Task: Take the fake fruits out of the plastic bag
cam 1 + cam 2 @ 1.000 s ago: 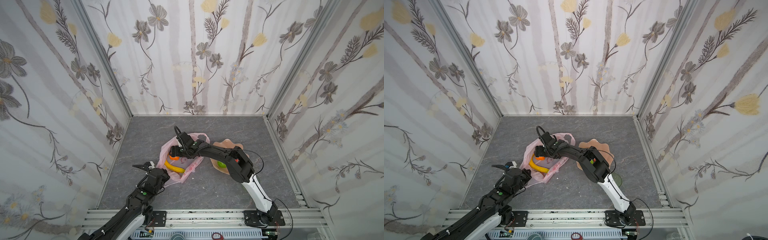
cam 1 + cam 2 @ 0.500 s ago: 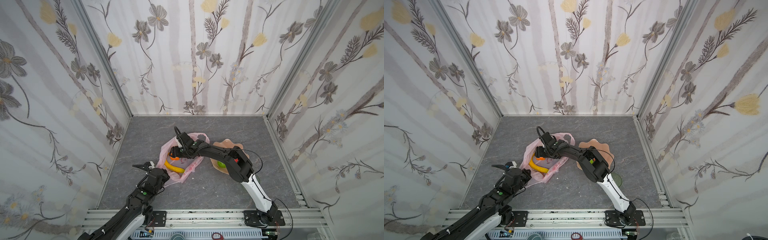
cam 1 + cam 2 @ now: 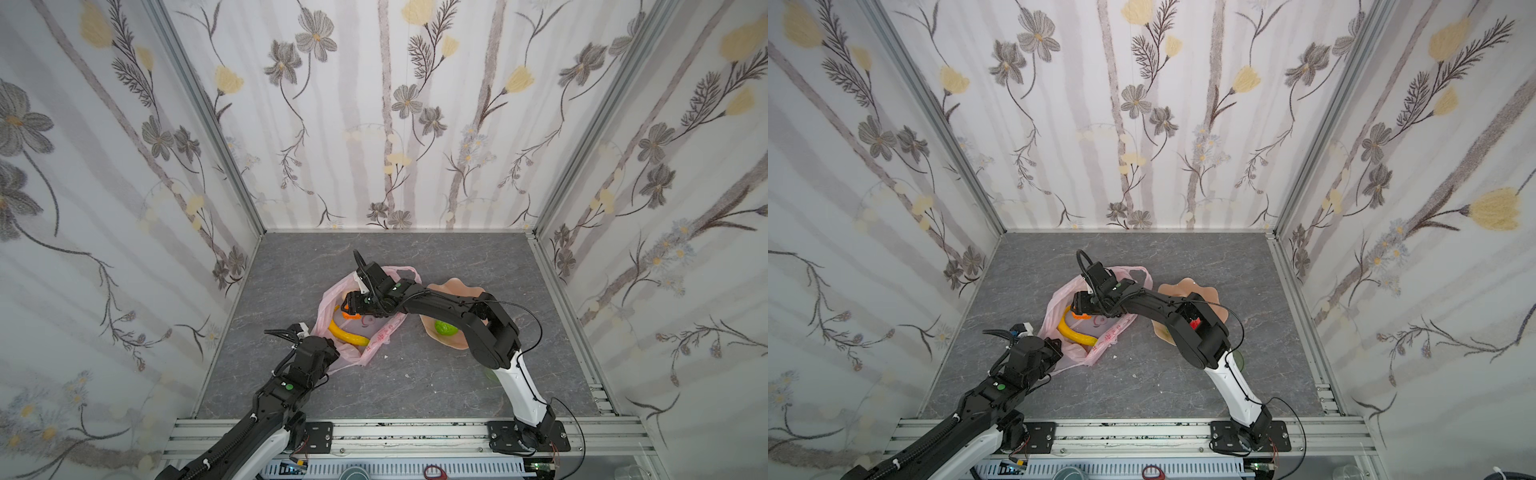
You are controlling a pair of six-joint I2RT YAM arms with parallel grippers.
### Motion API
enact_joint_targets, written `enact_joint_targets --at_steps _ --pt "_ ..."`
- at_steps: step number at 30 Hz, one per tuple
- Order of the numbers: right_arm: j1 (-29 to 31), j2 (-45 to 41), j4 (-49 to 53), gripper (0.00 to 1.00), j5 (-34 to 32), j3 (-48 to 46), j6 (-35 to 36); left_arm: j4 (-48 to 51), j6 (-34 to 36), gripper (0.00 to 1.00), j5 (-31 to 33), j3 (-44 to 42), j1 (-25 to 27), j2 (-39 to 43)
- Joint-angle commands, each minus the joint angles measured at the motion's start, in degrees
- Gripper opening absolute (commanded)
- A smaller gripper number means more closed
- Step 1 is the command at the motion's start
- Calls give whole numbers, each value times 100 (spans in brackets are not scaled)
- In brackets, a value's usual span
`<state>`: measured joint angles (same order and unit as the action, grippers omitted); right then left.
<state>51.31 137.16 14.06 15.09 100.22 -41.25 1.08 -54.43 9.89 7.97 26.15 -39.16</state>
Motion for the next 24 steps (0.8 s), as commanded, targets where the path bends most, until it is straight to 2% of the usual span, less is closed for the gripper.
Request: enact_joint_targets --at_steps 1,9,18,24 --pt "-7 -303 -394 62 43 -252 10 -29 73 15 101 80 -52 -21" --pt "-8 -1406 -602 61 -398 -1347 53 -38 256 15 -120 202 -232 -201" --pt "-21 -2686 -409 61 -1545 -2271 294 -46 706 15 -440 422 -512 -419" --pt "-246 -3628 -230 61 -2169 -2870 421 -38 1031 15 -531 513 -621 -448"
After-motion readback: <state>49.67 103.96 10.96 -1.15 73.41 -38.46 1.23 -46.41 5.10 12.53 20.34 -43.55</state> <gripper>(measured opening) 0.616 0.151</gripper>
